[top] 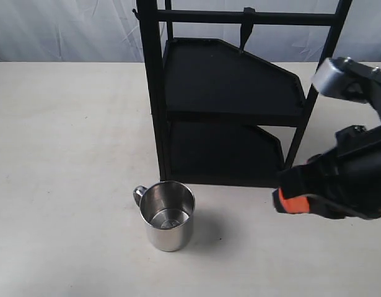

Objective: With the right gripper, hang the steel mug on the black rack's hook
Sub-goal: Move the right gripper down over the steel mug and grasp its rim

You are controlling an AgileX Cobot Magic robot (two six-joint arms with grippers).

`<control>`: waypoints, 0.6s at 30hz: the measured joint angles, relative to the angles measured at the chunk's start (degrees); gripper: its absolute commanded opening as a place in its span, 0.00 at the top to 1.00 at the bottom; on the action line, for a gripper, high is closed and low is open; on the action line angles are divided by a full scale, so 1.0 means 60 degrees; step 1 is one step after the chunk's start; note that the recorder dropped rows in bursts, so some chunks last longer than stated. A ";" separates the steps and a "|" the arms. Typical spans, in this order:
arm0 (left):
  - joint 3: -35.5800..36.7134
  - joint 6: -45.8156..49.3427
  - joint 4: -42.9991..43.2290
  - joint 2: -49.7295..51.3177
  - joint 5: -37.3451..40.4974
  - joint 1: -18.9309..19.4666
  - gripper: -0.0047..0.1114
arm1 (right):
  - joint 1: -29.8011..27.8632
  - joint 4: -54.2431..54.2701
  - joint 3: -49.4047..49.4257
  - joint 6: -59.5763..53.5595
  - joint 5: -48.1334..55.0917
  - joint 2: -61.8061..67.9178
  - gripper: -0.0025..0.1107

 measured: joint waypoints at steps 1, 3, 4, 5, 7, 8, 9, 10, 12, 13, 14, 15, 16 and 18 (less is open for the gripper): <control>0.0000 0.0000 0.0000 0.0000 0.0000 0.0000 0.96 | 0.0328 0.0021 0.0000 0.0160 -0.0304 0.0137 0.99; 0.0000 0.0000 0.0000 0.0000 0.0000 0.0000 0.96 | 0.0897 -0.0026 -0.0015 0.0363 -0.0897 0.0448 0.99; 0.0000 0.0000 0.0000 0.0000 0.0000 0.0000 0.96 | 0.1177 -0.0046 -0.0034 0.0436 -0.1185 0.0671 0.99; 0.0000 0.0000 0.0000 0.0000 0.0000 0.0000 0.96 | 0.1424 -0.0069 -0.0034 0.0511 -0.1381 0.0923 0.99; 0.0000 0.0000 0.0000 0.0000 0.0000 0.0000 0.96 | 0.1837 -0.0089 -0.0034 0.0675 -0.1793 0.1494 0.96; 0.0000 0.0000 0.0000 0.0000 0.0000 0.0000 0.96 | 0.1997 -0.0106 -0.0034 0.0740 -0.1942 0.1803 0.92; 0.0000 0.0000 0.0000 0.0000 0.0000 0.0000 0.96 | 0.2128 -0.0106 -0.0054 0.0796 -0.2034 0.2116 0.86; 0.0000 0.0000 0.0000 0.0000 0.0000 0.0000 0.96 | 0.2196 -0.0106 -0.0071 0.0869 -0.2096 0.2361 0.80; 0.0000 0.0000 0.0000 0.0000 0.0000 0.0000 0.96 | 0.2273 -0.0123 -0.0162 0.0959 -0.2156 0.2931 0.64; 0.0000 0.0000 0.0000 0.0000 0.0000 0.0000 0.96 | 0.2273 -0.0146 -0.0242 0.1005 -0.2210 0.3127 0.59; 0.0000 0.0000 0.0000 0.0000 0.0000 0.0000 0.96 | 0.2287 -0.0196 -0.0303 0.1067 -0.2282 0.3349 0.54; 0.0000 0.0000 0.0000 0.0000 0.0000 0.0000 0.96 | 0.2287 -0.0216 -0.0404 0.1157 -0.2381 0.3555 0.52; 0.0000 0.0000 0.0000 0.0000 0.0000 0.0000 0.96 | 0.2287 -0.0216 -0.0483 0.1210 -0.2495 0.3742 0.52; 0.0000 0.0000 0.0000 0.0000 0.0000 0.0000 0.96 | 0.2309 -0.0258 -0.0713 0.1283 -0.2765 0.4122 0.53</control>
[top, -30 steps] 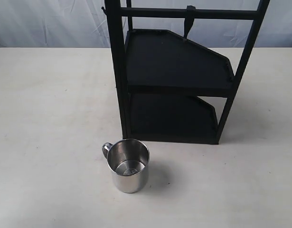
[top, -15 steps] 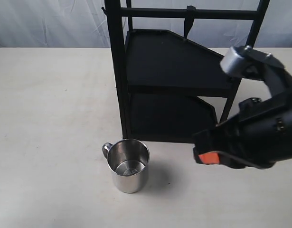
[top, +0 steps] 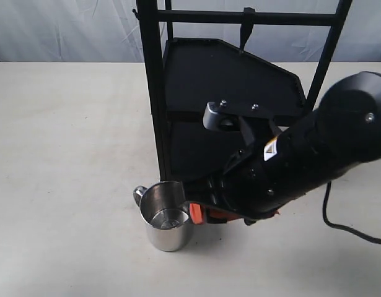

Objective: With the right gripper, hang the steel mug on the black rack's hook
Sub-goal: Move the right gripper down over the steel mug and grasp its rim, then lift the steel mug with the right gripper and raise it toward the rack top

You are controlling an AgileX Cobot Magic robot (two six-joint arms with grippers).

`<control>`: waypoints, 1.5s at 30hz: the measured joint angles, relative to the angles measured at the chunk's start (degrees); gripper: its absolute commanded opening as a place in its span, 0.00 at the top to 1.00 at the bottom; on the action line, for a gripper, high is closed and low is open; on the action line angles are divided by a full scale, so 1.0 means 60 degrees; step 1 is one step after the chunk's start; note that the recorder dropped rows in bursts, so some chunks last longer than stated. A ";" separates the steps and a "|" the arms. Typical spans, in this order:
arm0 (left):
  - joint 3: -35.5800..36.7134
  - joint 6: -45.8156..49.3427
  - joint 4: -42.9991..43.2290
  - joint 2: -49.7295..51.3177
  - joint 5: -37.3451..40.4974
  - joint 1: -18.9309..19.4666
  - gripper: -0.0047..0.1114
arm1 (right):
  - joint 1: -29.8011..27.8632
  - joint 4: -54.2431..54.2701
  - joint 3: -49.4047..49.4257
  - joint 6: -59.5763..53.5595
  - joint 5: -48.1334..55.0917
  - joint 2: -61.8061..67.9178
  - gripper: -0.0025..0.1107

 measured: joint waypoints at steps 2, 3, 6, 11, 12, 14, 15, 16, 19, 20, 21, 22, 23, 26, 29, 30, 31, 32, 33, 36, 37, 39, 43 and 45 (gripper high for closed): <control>0.0000 0.0000 0.0000 0.0000 0.0000 0.0000 0.96 | 0.0000 0.0002 -0.0259 0.0040 -0.0126 0.0369 0.53; 0.0000 0.0000 0.0000 0.0000 0.0000 0.0000 0.96 | 0.0000 0.0002 -0.0408 0.0040 -0.0169 0.0578 0.53; 0.0000 0.0000 0.0000 0.0000 0.0000 0.0000 0.96 | 0.0000 0.0002 -0.0775 0.0061 -0.0204 0.1126 0.53; 0.0000 0.0000 0.0000 0.0000 0.0000 0.0000 0.96 | 0.0000 -0.0155 -0.1242 0.0104 -0.0204 0.1881 0.53; 0.0000 0.0000 0.0000 0.0000 0.0000 0.0000 0.96 | 0.0000 -0.0182 -0.1291 0.0144 -0.0204 0.2028 0.53; 0.0000 0.0017 0.0000 0.0000 0.0000 0.0000 0.96 | 0.0000 -0.0274 -0.1434 0.0215 -0.0209 0.2308 0.53; 0.0000 0.0017 0.0000 0.0000 0.0000 0.0000 0.96 | 0.0000 -0.0327 -0.1496 0.0211 -0.0227 0.2468 0.53; 0.0000 0.0017 0.0000 0.0000 0.0000 0.0000 0.96 | 0.0000 -0.0420 -0.1572 0.0272 -0.0227 0.2624 0.53; 0.0000 0.0017 0.0000 0.0000 0.0000 0.0000 0.96 | 0.0000 -0.0780 -0.1753 0.0644 -0.0304 0.3062 0.56; 0.0000 0.0017 0.0000 0.0000 0.0000 0.0000 0.96 | 0.0000 -0.0897 -0.1789 0.0739 -0.0368 0.3226 0.60; 0.0000 0.0017 0.0000 0.0000 0.0000 0.0000 0.96 | 0.0000 -0.0997 -0.1824 0.0828 -0.0431 0.3381 0.67; 0.0000 0.0017 0.0000 0.0000 0.0000 0.0000 0.96 | 0.0000 -0.1068 -0.1841 0.0900 -0.0456 0.3528 0.75; 0.0000 0.0017 0.0000 0.0000 0.0000 0.0000 0.96 | 0.0000 -0.1115 -0.1841 0.0921 -0.0464 0.3632 0.96; 0.0000 0.0017 0.0000 0.0000 0.0000 0.0000 0.96 | 0.0000 -0.1172 -0.1841 0.1010 -0.0228 0.3925 0.98; 0.0000 0.0017 0.0000 0.0000 0.0000 0.0000 0.96 | 0.0000 -0.1172 -0.1853 0.0960 -0.0009 0.3928 0.99; 0.0000 0.0017 0.0000 0.0000 0.0000 0.0000 0.96 | 0.0000 -0.1193 -0.1853 0.0927 0.0063 0.3904 0.99; 0.0000 0.0017 0.0000 0.0000 0.0000 0.0000 0.96 | 0.0000 -0.1193 -0.1853 0.0857 0.0175 0.3856 0.99; 0.0000 0.0017 0.0000 0.0000 0.0000 0.0000 0.96 | 0.0000 -0.1205 -0.1801 0.0822 0.0222 0.3772 0.99; 0.0000 0.0017 0.0000 0.0000 0.0000 0.0000 0.96 | 0.0000 -0.1205 -0.1715 0.0779 0.0236 0.3663 0.99; 0.0000 0.0017 0.0000 0.0000 0.0000 0.0000 0.96 | 0.0000 -0.1205 -0.0587 0.0734 0.0294 0.2315 0.99; 0.0000 0.0017 0.0000 0.0000 0.0000 0.0000 0.96 | 0.0000 -0.1187 -0.0081 0.0716 0.0335 0.1689 0.99; 0.0000 0.0017 0.0000 0.0000 0.0000 0.0000 0.96 | -0.0053 -0.0796 0.0857 0.0716 0.0352 0.0219 0.99; 0.0000 0.0017 0.0000 0.0000 0.0000 0.0000 0.96 | -0.1395 0.1702 0.1936 -0.0258 0.0396 -0.2006 0.99; 0.0000 0.0017 0.0000 0.0000 0.0000 0.0000 0.96 | -0.2473 0.3169 0.2242 -0.1600 0.0683 -0.2751 0.99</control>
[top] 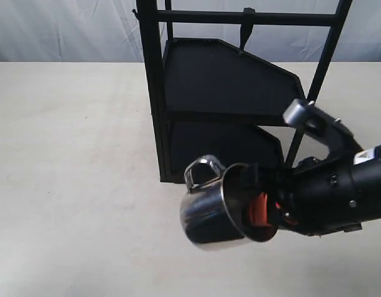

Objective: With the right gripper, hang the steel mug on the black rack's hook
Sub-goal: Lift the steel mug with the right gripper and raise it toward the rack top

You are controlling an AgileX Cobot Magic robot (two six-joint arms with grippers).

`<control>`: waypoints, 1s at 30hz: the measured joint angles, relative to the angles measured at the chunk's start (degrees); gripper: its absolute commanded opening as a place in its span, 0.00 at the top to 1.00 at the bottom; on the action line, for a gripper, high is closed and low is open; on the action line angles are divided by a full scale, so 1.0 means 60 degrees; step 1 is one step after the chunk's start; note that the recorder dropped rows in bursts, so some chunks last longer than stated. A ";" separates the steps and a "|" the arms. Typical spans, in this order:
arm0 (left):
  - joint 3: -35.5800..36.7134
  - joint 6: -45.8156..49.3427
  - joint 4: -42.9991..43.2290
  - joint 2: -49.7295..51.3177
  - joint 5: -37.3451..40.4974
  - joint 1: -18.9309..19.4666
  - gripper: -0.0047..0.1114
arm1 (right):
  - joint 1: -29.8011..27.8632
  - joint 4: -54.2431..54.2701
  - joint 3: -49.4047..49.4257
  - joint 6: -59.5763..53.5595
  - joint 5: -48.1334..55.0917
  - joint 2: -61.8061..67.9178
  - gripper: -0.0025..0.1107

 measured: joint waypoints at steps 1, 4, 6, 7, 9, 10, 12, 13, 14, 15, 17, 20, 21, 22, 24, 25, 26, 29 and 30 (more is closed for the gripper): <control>0.0000 0.0000 0.0000 0.0000 0.0000 0.0000 0.96 | -0.0668 0.1024 0.0202 -0.0701 0.0214 -0.0219 0.99; 0.0000 0.0000 0.0000 0.0000 0.0000 0.0000 0.96 | -0.2194 0.4128 0.0606 -0.3473 0.1168 -0.0081 0.99; 0.0000 0.0000 0.0000 0.0000 0.0000 0.0000 0.96 | -0.2776 0.5584 0.0650 -0.4725 0.2150 0.0238 0.99; 0.0000 0.0000 0.0000 0.0000 0.0000 0.0000 0.96 | -0.3027 0.6143 0.0654 -0.5288 0.2639 0.0465 0.99; 0.0000 0.0000 0.0000 0.0000 0.0000 0.0000 0.96 | -0.3387 0.6834 0.0654 -0.5991 0.3315 0.0986 0.99; 0.0000 0.0000 0.0000 0.0000 0.0000 0.0000 0.96 | -0.3522 0.7061 0.0654 -0.6238 0.3506 0.1270 0.99; 0.0000 0.0000 0.0000 0.0000 0.0000 0.0000 0.96 | -0.3697 0.7369 0.0670 -0.6661 0.3680 0.1798 0.99; 0.0000 0.0000 0.0000 0.0000 0.0000 0.0000 0.96 | -0.3742 0.7544 0.0670 -0.6932 0.3829 0.2093 0.99; 0.0000 0.0000 0.0000 0.0000 0.0000 0.0000 0.96 | -0.3792 0.7759 0.0670 -0.7282 0.3986 0.2379 0.99; 0.0000 0.0000 0.0000 0.0000 0.0000 0.0000 0.96 | -0.3796 0.8030 0.0670 -0.7570 0.4178 0.2599 0.99; 0.0000 0.0000 0.0000 0.0000 0.0000 0.0000 0.96 | -0.3814 0.8361 0.0670 -0.8152 0.4515 0.3094 0.99; 0.0000 0.0000 0.0000 0.0000 0.0000 0.0000 0.96 | -0.3834 0.8432 0.0520 -0.8652 0.4701 0.3742 0.99; 0.0000 0.0000 0.0000 0.0000 0.0000 0.0000 0.96 | -0.3834 0.8482 0.0471 -0.8825 0.4750 0.3886 0.99; 0.0000 0.0000 0.0000 0.0000 0.0000 0.0000 0.96 | -0.3840 0.8499 0.0392 -0.8995 0.4772 0.4041 0.99; 0.0000 0.0000 0.0000 0.0000 0.0000 0.0000 0.96 | -0.3856 0.8570 0.0330 -0.9156 0.4772 0.4204 0.99; 0.0000 0.0000 0.0000 0.0000 0.0000 0.0000 0.96 | -0.3862 0.8570 0.0303 -0.9218 0.4772 0.4223 0.99; 0.0000 0.0000 0.0000 0.0000 0.0000 0.0000 0.96 | -0.3881 0.8570 0.0279 -0.9239 0.4772 0.4239 0.99; 0.0000 0.0000 0.0000 0.0000 0.0000 0.0000 0.96 | -0.3929 0.8570 0.0244 -0.9370 0.4794 0.4239 0.99; 0.0000 0.0000 0.0000 0.0000 0.0000 0.0000 0.96 | -0.3929 0.8570 0.0244 -0.9437 0.4812 0.4239 0.99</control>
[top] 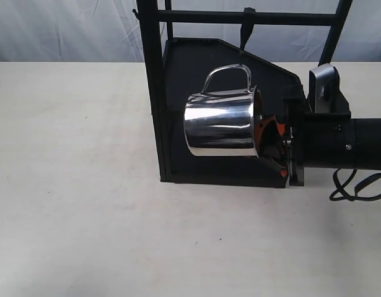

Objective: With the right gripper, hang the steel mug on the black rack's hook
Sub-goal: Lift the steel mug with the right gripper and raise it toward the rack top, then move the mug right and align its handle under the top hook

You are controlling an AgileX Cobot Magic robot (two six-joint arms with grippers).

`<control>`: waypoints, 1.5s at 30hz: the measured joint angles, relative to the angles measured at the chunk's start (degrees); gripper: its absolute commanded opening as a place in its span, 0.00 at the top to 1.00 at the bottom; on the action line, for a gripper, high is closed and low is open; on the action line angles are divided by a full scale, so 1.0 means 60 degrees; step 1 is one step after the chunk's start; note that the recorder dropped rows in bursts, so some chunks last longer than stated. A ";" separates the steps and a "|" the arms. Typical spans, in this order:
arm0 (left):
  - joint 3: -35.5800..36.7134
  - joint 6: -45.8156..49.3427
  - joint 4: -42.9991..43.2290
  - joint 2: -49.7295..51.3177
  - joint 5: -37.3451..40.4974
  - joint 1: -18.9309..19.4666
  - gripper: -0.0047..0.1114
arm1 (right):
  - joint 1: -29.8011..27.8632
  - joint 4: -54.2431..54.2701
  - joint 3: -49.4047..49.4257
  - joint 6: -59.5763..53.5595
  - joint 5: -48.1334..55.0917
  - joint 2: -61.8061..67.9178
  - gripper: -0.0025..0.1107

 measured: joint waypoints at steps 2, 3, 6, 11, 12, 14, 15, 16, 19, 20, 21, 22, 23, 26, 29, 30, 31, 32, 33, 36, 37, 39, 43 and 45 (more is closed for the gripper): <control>0.0000 0.0000 0.0000 0.0000 0.0000 0.0000 0.96 | -0.0007 0.0000 -0.0005 -0.0101 0.0014 0.0000 0.99; 0.0000 0.0000 0.0000 0.0000 0.0000 0.0000 0.96 | -0.0022 0.0000 -0.0022 -0.0161 0.0014 0.0000 0.99; 0.0000 0.0000 0.0000 0.0000 0.0000 0.0000 0.96 | -0.0022 0.0000 -0.0021 -0.0371 0.0014 -0.0020 0.99; 0.0000 0.0000 0.0000 0.0000 0.0000 0.0000 0.96 | -0.0022 0.0022 -0.0064 -0.0598 0.0013 -0.0496 0.99; 0.0000 0.0000 0.0000 0.0000 0.0000 0.0000 0.96 | -0.0022 0.0022 -0.0107 -0.0614 0.0013 -0.0522 0.99; 0.0000 0.0000 0.0000 0.0000 0.0000 0.0000 0.96 | -0.0022 0.0022 -0.0270 -0.0636 0.0013 -0.0530 0.99; 0.0000 0.0000 0.0000 0.0000 0.0000 0.0000 0.96 | -0.0022 0.0022 -0.0322 -0.0636 0.0013 -0.0530 0.99; 0.0000 0.0000 0.0000 0.0000 0.0000 0.0000 0.96 | -0.0022 0.0022 -0.0436 -0.0636 0.0013 -0.0530 0.99; 0.0000 0.0000 0.0000 0.0000 0.0000 0.0000 0.96 | -0.0022 0.0022 -0.0680 -0.0520 0.0013 -0.0545 0.99; 0.0000 0.0000 0.0000 0.0000 0.0000 0.0000 0.96 | -0.0022 0.0022 -0.0724 -0.0441 0.0013 -0.0563 0.99; 0.0000 0.0000 0.0000 0.0000 0.0000 0.0000 0.96 | -0.0022 0.0022 -0.0783 -0.0261 -0.0144 -0.0587 0.99; 0.0000 0.0000 0.0000 0.0000 0.0000 0.0000 0.96 | -0.0022 0.0022 -0.0783 -0.0198 -0.0221 -0.0603 0.99; 0.0000 0.0000 0.0000 0.0000 0.0000 0.0000 0.96 | -0.0022 0.0022 -0.0783 -0.0155 -0.0244 -0.0603 0.99; 0.0000 0.0000 0.0000 0.0000 0.0000 0.0000 0.96 | -0.0028 0.0022 -0.0783 0.0276 -0.0114 -0.0603 0.99; 0.0000 0.0000 0.0000 0.0000 0.0000 0.0000 0.96 | -0.0028 0.0042 -0.0783 0.0961 -0.0017 -0.0603 0.99; 0.0000 0.0000 0.0000 0.0000 0.0000 0.0000 0.96 | -0.0028 0.0042 -0.0783 0.1177 -0.0017 -0.0603 0.99; 0.0000 0.0000 0.0000 0.0000 0.0000 0.0000 0.96 | -0.0028 0.0042 -0.0733 0.1451 0.0006 -0.0603 0.99; 0.0000 0.0000 0.0000 0.0000 0.0000 0.0000 0.96 | -0.0028 0.0042 -0.0639 0.1681 0.0005 -0.0603 0.99; 0.0000 0.0000 0.0000 0.0000 0.0000 0.0000 0.96 | -0.0028 0.0042 -0.0557 0.1807 0.0005 -0.0609 0.99; 0.0000 0.0000 0.0000 0.0000 0.0000 0.0000 0.96 | -0.0028 0.0042 -0.0275 0.2026 -0.0026 -0.0609 0.99; 0.0000 0.0000 0.0000 0.0000 0.0000 0.0000 0.96 | -0.0028 0.0042 -0.0200 0.2042 -0.0066 -0.0609 0.99; 0.0000 0.0000 0.0000 0.0000 0.0000 0.0000 0.96 | -0.0028 0.0042 -0.0165 0.2079 -0.0221 -0.0609 0.99; 0.0000 0.0000 0.0000 0.0000 0.0000 0.0000 0.96 | -0.0133 0.0042 -0.0143 0.2212 -0.0330 -0.0609 0.99; 0.0000 0.0000 0.0000 0.0000 0.0000 0.0000 0.96 | -0.0315 0.0042 -0.0143 0.2226 -0.0308 -0.0609 0.99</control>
